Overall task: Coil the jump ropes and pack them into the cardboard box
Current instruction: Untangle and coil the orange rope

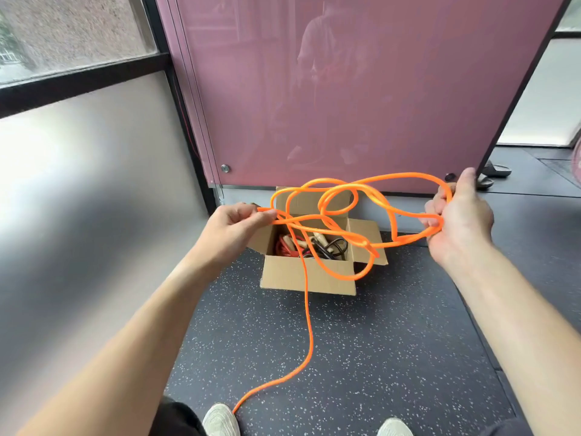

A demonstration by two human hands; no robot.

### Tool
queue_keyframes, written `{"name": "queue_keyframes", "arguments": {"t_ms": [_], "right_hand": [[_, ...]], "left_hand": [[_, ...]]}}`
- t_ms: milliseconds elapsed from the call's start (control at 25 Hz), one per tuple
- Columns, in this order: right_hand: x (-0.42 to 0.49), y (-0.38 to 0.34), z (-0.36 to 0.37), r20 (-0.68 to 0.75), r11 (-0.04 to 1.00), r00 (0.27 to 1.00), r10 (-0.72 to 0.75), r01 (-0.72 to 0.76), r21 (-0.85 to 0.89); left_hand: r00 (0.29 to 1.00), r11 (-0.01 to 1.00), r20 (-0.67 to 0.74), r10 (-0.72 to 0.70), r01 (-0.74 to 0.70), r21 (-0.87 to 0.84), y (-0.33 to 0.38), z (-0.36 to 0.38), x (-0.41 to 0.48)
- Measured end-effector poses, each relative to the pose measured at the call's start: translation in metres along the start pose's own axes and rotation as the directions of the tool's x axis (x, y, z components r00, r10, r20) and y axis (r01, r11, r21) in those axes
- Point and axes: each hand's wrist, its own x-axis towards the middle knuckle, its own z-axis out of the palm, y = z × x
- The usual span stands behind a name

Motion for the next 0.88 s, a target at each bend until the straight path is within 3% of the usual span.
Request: {"name": "queue_keyframes", "arguments": {"t_ms": [120, 240, 360, 480, 560, 600, 640, 680, 720, 760, 800, 840, 880], "right_hand": [[0.002, 0.0, -0.002, 0.18, 0.988, 0.974, 0.135, -0.147, 0.055], [-0.017, 0.003, 0.006, 0.46, 0.987, 0.876, 0.146, -0.161, -0.005], [-0.041, 0.004, 0.016, 0.639, 0.991, 0.763, 0.102, -0.134, 0.002], [-0.056, 0.006, 0.024, 0.653, 0.992, 0.753, 0.081, -0.122, 0.018], [-0.049, 0.007, 0.024, 0.555, 0.992, 0.824, 0.116, -0.119, -0.031], [-0.042, 0.009, 0.021, 0.496, 0.991, 0.864, 0.081, -0.015, -0.136], [-0.035, 0.014, 0.015, 0.447, 0.928, 0.894, -0.039, 0.198, -0.315], [-0.028, 0.021, 0.009, 0.427, 0.718, 0.873, -0.238, 0.454, -0.527], [-0.025, 0.027, 0.005, 0.473, 0.412, 0.772, -0.425, 0.63, -0.658], [-0.026, 0.032, 0.005, 0.581, 0.158, 0.605, -0.545, 0.754, -0.637], [-0.029, 0.036, 0.006, 0.688, 0.006, 0.445, -0.574, 0.842, -0.54], [-0.034, 0.038, 0.009, 0.762, -0.009, 0.383, -0.523, 0.891, -0.454], [-0.039, 0.039, 0.012, 0.82, 0.085, 0.419, -0.389, 0.903, -0.421]], "left_hand": [[0.995, 0.997, -0.057, -0.08, 0.078, -0.029, 0.003, 0.002, -0.001], [0.984, 0.983, -0.113, -0.135, 0.147, 0.105, 0.001, 0.009, -0.002], [0.995, 0.961, 0.045, -0.087, 0.072, 0.266, -0.005, 0.014, -0.007], [0.977, 0.968, 0.187, 0.106, -0.145, 0.206, -0.003, 0.026, -0.008], [0.956, 0.955, 0.22, 0.194, -0.235, 0.178, 0.006, 0.03, -0.009], [0.951, 0.965, 0.237, 0.198, -0.232, 0.124, 0.008, 0.031, -0.011], [0.948, 0.971, 0.252, 0.194, -0.222, 0.085, 0.009, 0.031, -0.012], [0.949, 0.976, 0.251, 0.191, -0.211, 0.055, 0.011, 0.032, -0.013], [0.956, 0.979, 0.231, 0.181, -0.198, 0.052, 0.011, 0.034, -0.014], [0.965, 0.982, 0.202, 0.164, -0.18, 0.063, 0.011, 0.036, -0.014], [0.973, 0.982, 0.168, 0.157, -0.171, 0.077, 0.011, 0.038, -0.014], [0.978, 0.983, 0.139, 0.153, -0.165, 0.076, 0.015, 0.041, -0.015], [0.982, 0.987, 0.121, 0.145, -0.153, 0.056, 0.019, 0.043, -0.016]]}}
